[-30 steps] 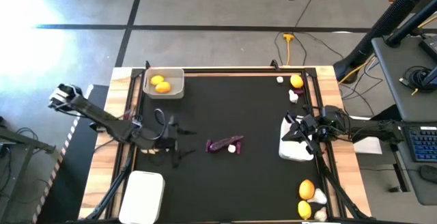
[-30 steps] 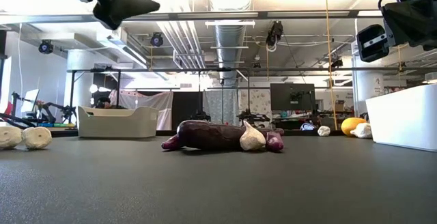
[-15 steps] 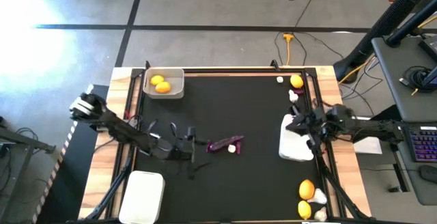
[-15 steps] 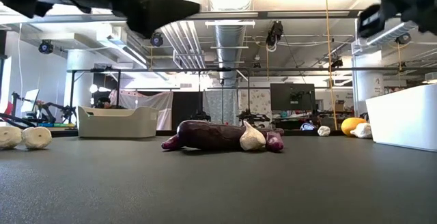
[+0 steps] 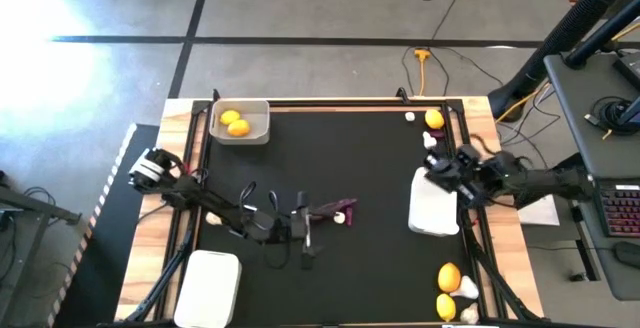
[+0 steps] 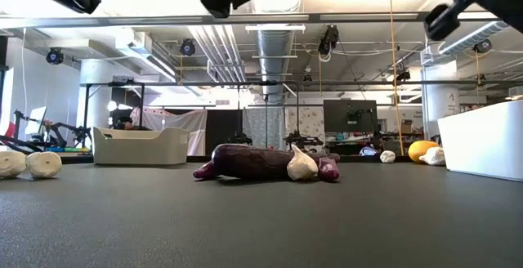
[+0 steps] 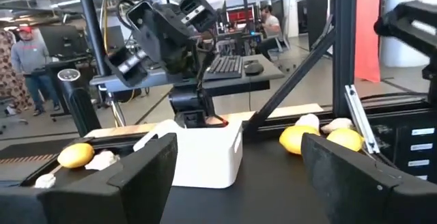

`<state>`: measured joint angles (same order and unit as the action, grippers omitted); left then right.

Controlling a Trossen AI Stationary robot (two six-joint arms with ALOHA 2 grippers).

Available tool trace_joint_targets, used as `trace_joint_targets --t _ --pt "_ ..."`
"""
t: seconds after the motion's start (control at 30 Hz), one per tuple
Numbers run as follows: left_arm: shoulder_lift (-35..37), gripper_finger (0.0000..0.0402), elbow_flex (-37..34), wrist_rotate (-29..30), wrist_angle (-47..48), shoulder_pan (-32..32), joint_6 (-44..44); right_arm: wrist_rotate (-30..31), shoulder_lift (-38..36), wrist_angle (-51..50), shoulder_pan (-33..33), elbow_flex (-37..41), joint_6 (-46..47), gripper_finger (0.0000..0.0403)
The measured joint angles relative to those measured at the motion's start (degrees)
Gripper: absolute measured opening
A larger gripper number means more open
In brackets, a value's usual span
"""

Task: Sort produce into baskets
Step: Move the middle right lemon to the center of the table

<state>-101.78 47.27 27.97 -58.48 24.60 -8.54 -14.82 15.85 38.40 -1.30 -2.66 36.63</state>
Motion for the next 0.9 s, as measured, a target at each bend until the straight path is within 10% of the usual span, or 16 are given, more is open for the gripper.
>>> trace_joint_targets --t 0.5,0.9 --pt "-0.4 0.0294 -8.0 4.2 -16.2 -0.7 3.2 11.8 39.5 -5.0 25.9 -19.8 21.6 0.0011" --pt "-0.4 0.0294 -8.0 4.3 -12.5 0.9 8.7 3.2 62.8 -96.6 33.0 -61.5 37.4 0.0011"
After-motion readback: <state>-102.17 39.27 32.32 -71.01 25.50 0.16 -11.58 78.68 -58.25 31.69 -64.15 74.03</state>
